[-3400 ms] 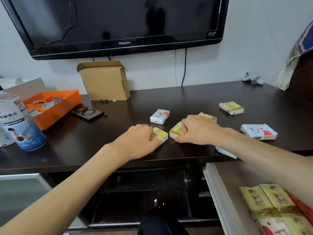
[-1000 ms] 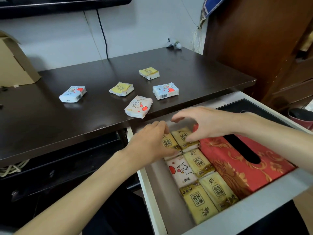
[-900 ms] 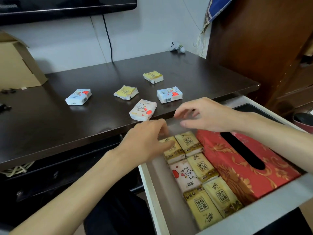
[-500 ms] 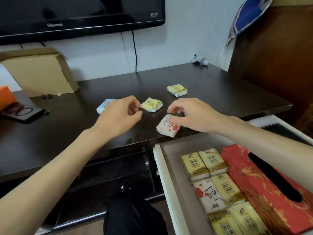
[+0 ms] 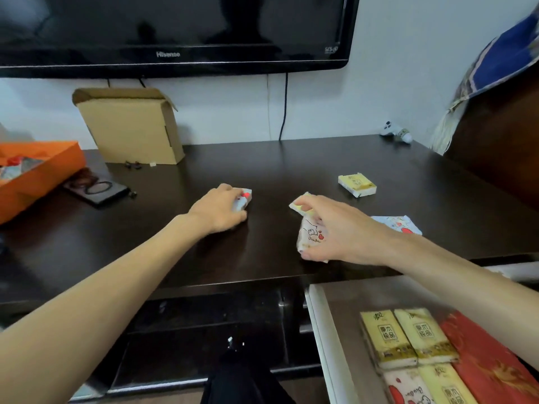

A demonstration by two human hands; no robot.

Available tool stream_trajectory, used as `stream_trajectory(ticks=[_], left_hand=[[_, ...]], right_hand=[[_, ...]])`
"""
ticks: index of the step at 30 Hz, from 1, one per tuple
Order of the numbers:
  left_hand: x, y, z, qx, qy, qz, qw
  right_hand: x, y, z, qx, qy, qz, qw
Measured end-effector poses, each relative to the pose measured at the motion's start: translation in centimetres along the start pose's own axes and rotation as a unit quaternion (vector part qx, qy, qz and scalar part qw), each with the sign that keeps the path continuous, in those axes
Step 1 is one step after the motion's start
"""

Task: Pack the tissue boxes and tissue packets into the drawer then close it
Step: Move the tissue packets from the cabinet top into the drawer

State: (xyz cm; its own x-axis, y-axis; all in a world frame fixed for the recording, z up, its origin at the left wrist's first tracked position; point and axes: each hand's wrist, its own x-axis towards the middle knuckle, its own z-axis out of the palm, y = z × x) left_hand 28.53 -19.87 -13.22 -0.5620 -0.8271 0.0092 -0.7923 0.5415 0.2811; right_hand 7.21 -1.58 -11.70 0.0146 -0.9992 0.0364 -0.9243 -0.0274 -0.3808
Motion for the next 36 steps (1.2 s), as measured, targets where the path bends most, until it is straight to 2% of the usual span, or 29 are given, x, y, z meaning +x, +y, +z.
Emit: stream_trajectory(ticks=[5, 11, 14, 17, 20, 22, 26, 27, 29, 31, 32, 36], left_hand=[[-2.5, 0.5, -0.5, 0.05, -0.002, 0.038, 0.998], [-4.8, 0.2, -1.4, 0.053, -0.089, 0.079, 0.992], [-5.1, 0.4, -1.6, 0.046, -0.098, 0.079, 0.991], [-5.8, 0.9, -1.5, 0.062, -0.063, 0.054, 0.995], [-7.0, 1.8, -1.2, 0.171, -0.016, 0.018, 0.985], [-7.3, 2.4, -0.8, 0.212, 0.035, 0.025, 0.976], [-7.4, 2.2, -1.2, 0.116, 0.178, 0.088, 0.973], [-7.3, 1.7, -1.2, 0.091, 0.176, 0.109, 0.974], [-6.6, 1.0, -1.0, 0.049, 0.083, 0.116, 0.989], [-5.9, 0.4, -0.6, 0.019, -0.025, 0.068, 0.997], [-5.6, 0.3, -0.4, 0.005, -0.049, 0.051, 0.997], [-4.8, 0.0, 0.0, -0.025, -0.026, 0.066, 0.997]], right_hand=[[0.9, -0.4, 0.0, -0.068, -0.064, 0.02, 0.995], [0.4, -0.2, -0.5, -0.036, -0.072, 0.01, 0.997], [0.0, 0.0, -0.5, -0.046, -0.066, 0.013, 0.997], [-0.4, -0.1, -0.4, -0.073, -0.037, 0.016, 0.997], [-0.6, -0.2, 0.0, -0.097, -0.017, 0.018, 0.995], [-0.7, -0.1, 0.2, -0.089, -0.025, 0.016, 0.996], [-1.0, 0.5, 0.2, -0.069, -0.032, 0.011, 0.997], [-0.9, 0.7, 0.2, -0.062, -0.032, 0.01, 0.997], [-0.6, 1.0, 0.3, -0.047, -0.034, 0.007, 0.998], [0.0, 1.1, 0.4, -0.029, -0.035, 0.005, 0.999], [0.3, 1.1, 0.4, -0.019, -0.034, 0.004, 0.999], [1.4, 1.0, 0.9, 0.008, -0.036, -0.002, 0.999]])
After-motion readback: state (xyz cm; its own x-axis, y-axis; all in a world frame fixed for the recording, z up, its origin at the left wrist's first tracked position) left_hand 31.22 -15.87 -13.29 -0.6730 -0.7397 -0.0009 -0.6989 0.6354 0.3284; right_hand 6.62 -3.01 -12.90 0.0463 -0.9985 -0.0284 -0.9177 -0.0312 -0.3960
